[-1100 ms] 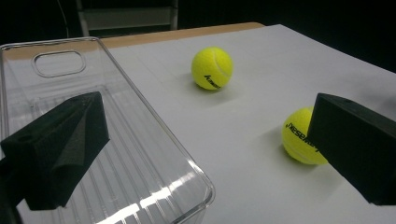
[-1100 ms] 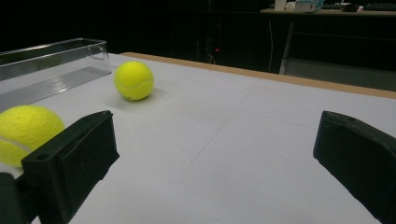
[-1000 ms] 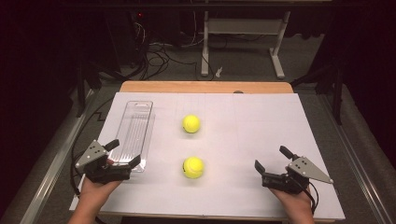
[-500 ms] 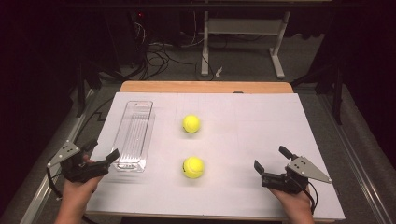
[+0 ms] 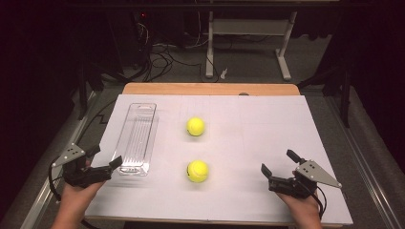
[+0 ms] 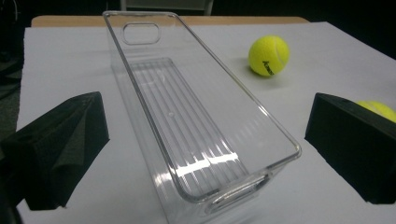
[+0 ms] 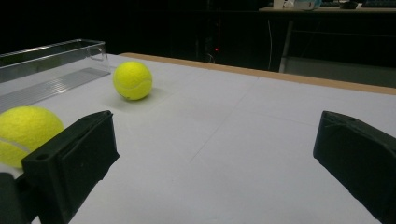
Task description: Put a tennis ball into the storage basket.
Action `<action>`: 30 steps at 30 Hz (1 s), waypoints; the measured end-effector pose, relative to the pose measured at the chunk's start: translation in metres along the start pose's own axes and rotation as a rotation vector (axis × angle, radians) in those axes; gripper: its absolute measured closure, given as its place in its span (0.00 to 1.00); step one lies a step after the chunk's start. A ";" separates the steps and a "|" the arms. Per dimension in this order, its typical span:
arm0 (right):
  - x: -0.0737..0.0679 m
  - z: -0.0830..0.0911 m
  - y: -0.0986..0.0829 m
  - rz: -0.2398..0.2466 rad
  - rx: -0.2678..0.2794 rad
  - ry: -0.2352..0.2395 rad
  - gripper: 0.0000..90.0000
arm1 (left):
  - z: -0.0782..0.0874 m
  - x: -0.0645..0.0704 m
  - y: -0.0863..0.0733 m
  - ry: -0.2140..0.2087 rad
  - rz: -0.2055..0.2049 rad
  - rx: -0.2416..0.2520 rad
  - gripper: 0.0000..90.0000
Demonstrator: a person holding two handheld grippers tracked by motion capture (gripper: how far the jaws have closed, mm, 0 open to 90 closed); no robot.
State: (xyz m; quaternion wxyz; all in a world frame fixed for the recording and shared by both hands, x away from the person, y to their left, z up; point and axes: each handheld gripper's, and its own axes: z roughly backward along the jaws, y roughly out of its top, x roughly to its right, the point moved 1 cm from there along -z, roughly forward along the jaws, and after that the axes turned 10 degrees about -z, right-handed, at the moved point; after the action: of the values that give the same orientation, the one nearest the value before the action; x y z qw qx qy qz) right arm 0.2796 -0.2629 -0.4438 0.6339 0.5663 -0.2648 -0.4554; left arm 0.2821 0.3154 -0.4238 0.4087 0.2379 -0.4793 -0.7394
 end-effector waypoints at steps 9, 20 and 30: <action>-0.003 -0.004 -0.002 0.010 -0.015 0.003 0.00 | -0.001 0.004 -0.014 -0.012 0.004 -0.076 0.01; -0.004 -0.003 -0.002 0.017 -0.017 0.006 0.00 | -0.008 0.001 -0.021 -0.033 -0.004 -0.188 0.01; -0.004 -0.004 -0.002 0.010 -0.018 0.007 0.00 | -0.015 0.004 -0.024 -0.050 -0.009 -0.242 0.01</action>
State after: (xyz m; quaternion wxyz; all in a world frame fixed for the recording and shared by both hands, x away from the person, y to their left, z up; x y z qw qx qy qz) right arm 0.2803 -0.2576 -0.4461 0.6423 0.5607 -0.2613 -0.4526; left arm 0.2816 0.3095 -0.4518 0.4192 0.1706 -0.3957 -0.7991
